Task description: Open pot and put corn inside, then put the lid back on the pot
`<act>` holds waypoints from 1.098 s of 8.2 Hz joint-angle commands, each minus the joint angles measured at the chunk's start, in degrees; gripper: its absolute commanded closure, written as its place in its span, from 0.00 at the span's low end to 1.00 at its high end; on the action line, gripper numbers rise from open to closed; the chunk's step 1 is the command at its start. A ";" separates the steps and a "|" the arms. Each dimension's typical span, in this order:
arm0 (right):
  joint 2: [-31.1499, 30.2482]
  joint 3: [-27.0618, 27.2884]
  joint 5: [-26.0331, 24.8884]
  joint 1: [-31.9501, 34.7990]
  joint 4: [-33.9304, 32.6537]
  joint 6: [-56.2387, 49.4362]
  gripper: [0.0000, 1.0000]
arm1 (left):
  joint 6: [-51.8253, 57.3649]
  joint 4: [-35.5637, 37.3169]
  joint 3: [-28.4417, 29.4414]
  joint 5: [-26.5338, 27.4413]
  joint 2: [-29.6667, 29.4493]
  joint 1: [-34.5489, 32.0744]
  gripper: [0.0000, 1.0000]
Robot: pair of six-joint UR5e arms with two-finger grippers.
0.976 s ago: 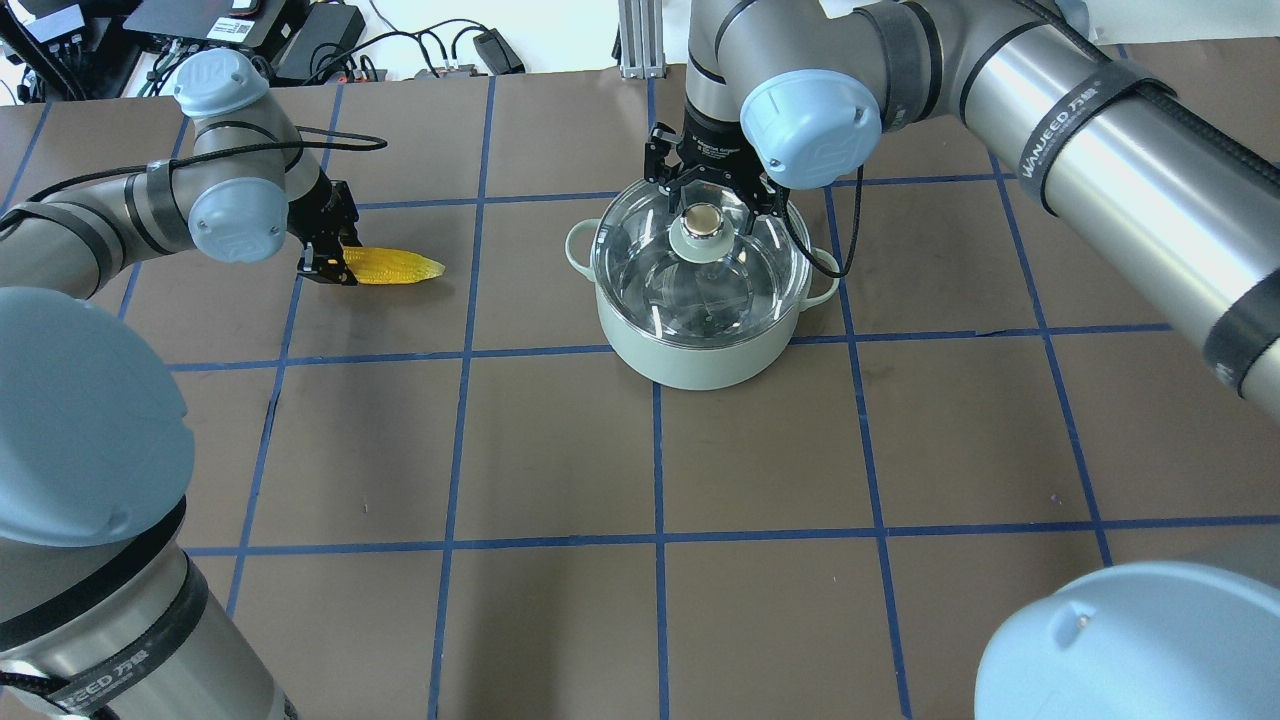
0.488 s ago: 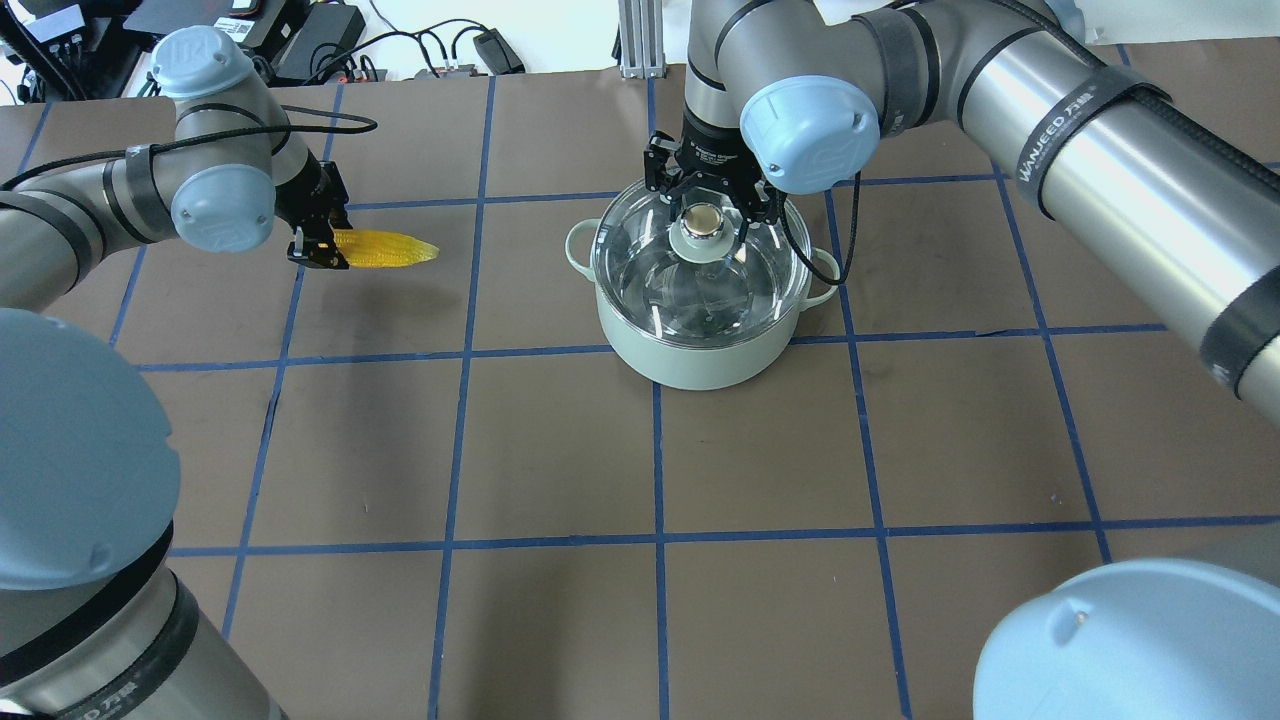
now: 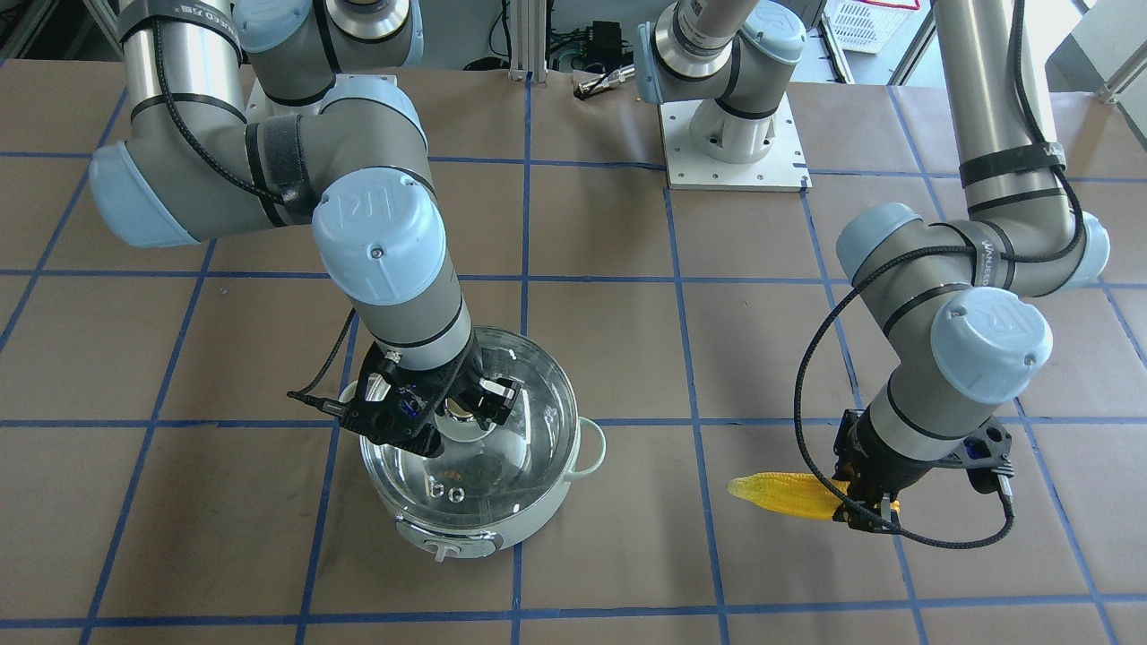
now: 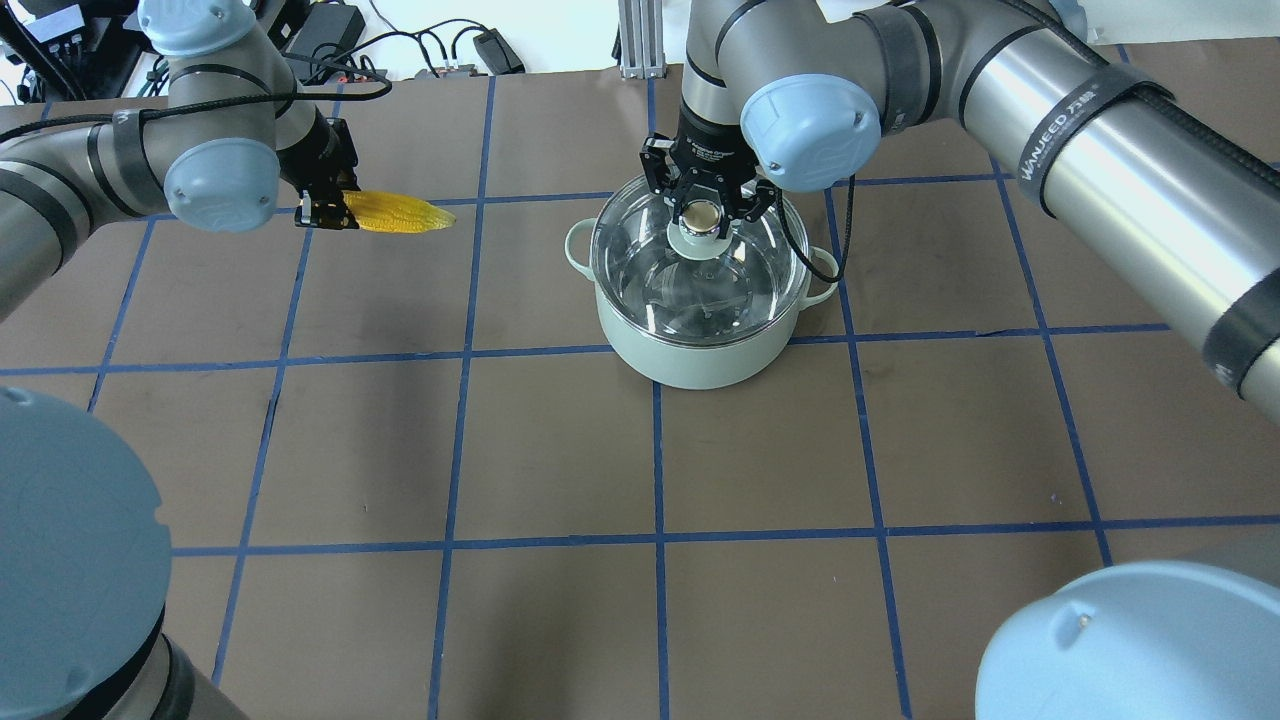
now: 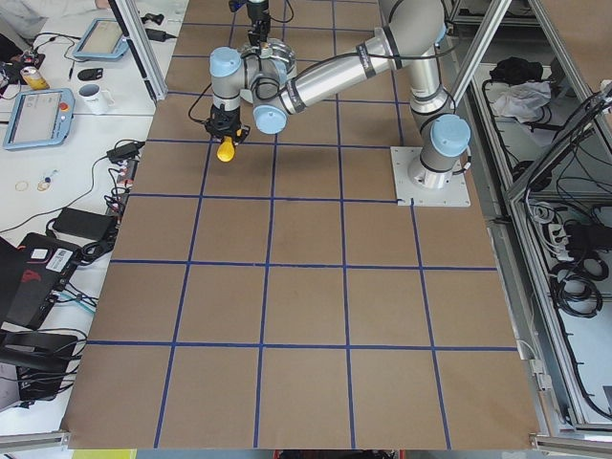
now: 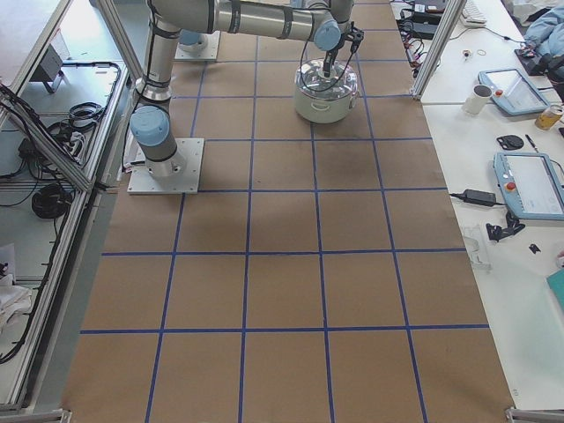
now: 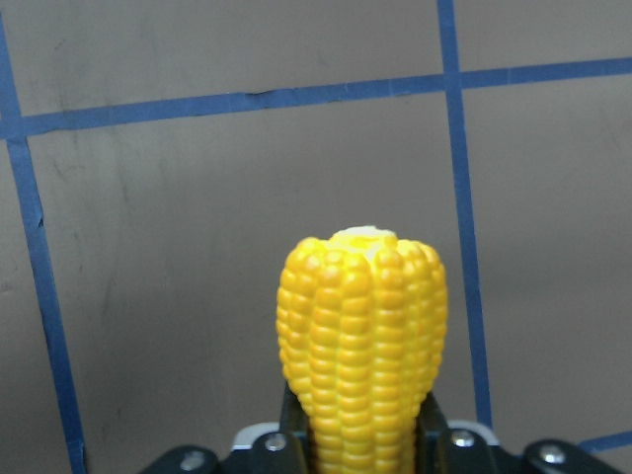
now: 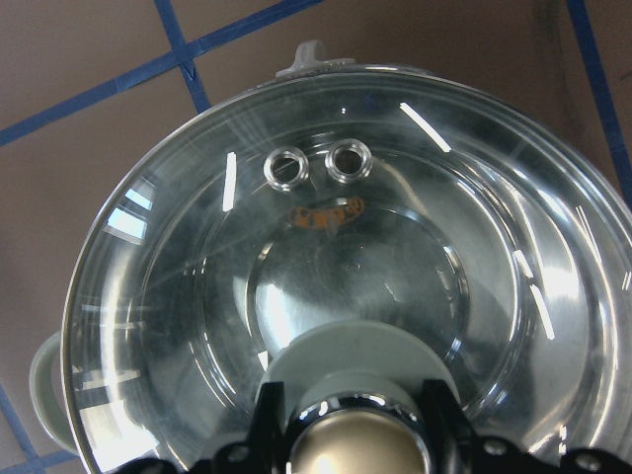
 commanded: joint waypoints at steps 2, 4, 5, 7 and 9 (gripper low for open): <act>-3.40 -1.03 0.02 -0.44 3.59 -1.85 0.79 | -0.14 0.57 0.01 0.23 3.57 -3.05 1.00; -7.96 -1.73 -1.12 -3.41 10.34 -9.45 0.80 | -5.02 0.40 0.01 0.05 5.32 -6.82 1.00; -10.86 -1.74 -3.04 -7.17 13.95 -19.60 0.80 | -7.76 0.40 0.01 0.14 6.11 -9.45 1.00; -15.17 -1.74 -4.46 -17.09 20.73 -36.05 0.82 | -12.94 0.40 0.01 0.23 7.00 -15.16 1.00; -18.08 -1.30 -6.12 -25.45 24.61 -51.18 0.84 | -18.13 1.97 0.09 0.23 7.00 -20.53 1.00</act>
